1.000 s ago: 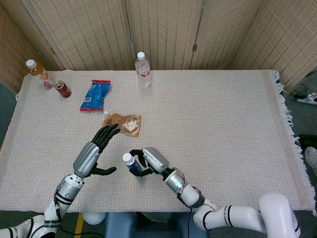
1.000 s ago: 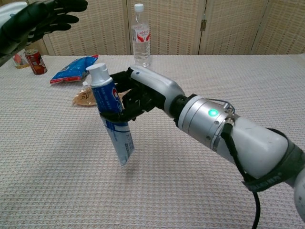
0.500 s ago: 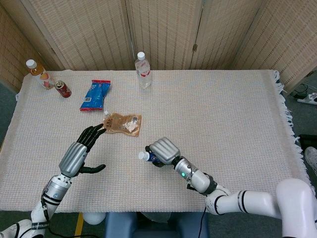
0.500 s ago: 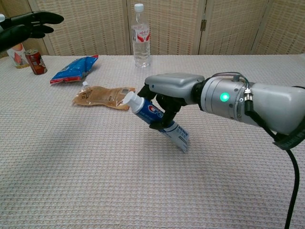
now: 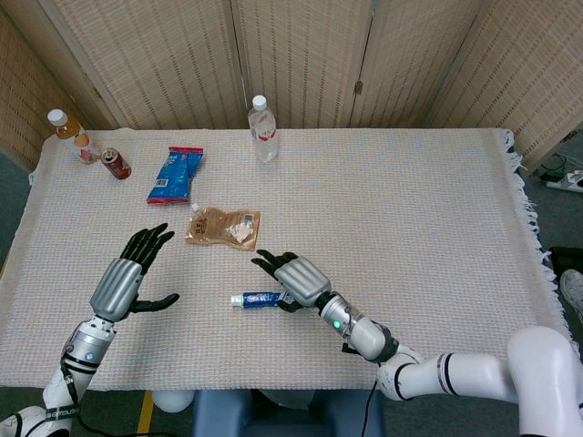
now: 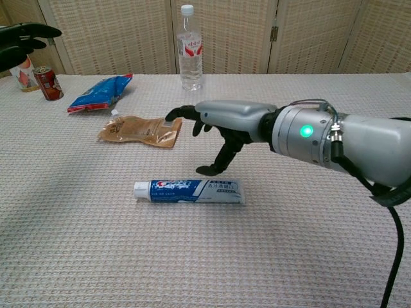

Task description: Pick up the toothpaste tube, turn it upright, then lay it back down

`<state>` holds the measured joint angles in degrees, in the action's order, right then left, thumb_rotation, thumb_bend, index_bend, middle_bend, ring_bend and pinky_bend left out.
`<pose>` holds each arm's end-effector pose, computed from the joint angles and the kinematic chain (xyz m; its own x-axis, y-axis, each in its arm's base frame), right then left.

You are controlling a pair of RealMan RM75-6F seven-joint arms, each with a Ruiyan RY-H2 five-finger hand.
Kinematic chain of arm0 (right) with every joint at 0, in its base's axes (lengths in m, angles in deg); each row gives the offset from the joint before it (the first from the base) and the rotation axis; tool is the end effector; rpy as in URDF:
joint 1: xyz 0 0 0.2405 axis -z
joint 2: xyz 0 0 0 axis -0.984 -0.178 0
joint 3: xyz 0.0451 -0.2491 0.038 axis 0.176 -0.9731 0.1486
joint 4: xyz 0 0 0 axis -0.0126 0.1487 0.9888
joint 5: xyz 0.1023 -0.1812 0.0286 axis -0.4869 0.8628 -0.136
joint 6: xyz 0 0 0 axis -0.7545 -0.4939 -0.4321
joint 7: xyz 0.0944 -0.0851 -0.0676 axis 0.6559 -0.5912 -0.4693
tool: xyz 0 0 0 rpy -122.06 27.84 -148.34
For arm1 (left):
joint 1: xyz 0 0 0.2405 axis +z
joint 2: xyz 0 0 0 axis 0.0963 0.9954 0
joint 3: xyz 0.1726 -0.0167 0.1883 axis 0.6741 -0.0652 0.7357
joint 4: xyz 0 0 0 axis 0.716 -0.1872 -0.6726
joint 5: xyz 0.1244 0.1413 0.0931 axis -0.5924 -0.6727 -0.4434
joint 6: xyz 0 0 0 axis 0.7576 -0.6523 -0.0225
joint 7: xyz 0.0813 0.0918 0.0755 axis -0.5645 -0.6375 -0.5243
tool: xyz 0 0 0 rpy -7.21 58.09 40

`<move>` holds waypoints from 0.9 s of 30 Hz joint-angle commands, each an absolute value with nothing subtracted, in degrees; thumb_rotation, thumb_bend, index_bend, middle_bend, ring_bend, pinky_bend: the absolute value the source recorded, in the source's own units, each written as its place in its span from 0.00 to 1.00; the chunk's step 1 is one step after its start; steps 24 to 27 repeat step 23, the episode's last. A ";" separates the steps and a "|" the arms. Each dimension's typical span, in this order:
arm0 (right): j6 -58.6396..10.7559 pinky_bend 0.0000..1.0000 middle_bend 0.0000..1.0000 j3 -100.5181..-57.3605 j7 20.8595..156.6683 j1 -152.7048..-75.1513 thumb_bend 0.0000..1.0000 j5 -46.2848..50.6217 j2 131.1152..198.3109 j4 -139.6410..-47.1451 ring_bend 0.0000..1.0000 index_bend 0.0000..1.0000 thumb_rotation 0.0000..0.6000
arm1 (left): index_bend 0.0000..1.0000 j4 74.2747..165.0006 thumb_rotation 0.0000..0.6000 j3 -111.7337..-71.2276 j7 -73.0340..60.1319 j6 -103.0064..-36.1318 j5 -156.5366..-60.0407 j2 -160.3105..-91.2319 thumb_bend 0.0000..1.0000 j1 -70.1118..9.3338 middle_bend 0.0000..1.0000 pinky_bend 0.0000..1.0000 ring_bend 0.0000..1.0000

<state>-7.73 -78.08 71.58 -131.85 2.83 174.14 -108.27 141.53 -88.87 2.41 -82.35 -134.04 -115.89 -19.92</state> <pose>-0.0603 -0.3257 -0.0556 0.3869 -0.3976 0.8320 -0.8205 -0.5602 0.1138 -0.2006 0.2761 0.0934 0.1008 0.0847 0.9913 0.9272 -0.3692 -0.0628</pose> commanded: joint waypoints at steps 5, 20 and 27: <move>-20.56 0.21 0.23 -81.30 75.48 -121.88 0.72 12.20 162.21 -116.04 0.31 0.15 1.00 | 0.14 139.59 0.88 -89.63 -1.55 -83.85 -130.24 -113.71 0.14 -17.19 0.15 0.00 0.11; -42.22 0.21 0.22 -90.41 83.56 -100.88 0.72 21.84 144.00 -119.69 0.29 0.19 1.00 | 0.15 141.27 1.00 -86.67 -10.81 -88.43 -124.19 -110.03 0.26 -8.43 0.18 0.00 0.11; -45.39 0.21 0.22 -91.22 85.86 -97.65 0.72 23.00 143.25 -118.48 0.29 0.19 1.00 | 0.15 141.73 1.00 -85.83 -12.51 -90.69 -124.60 -110.42 0.26 -6.42 0.18 0.00 0.10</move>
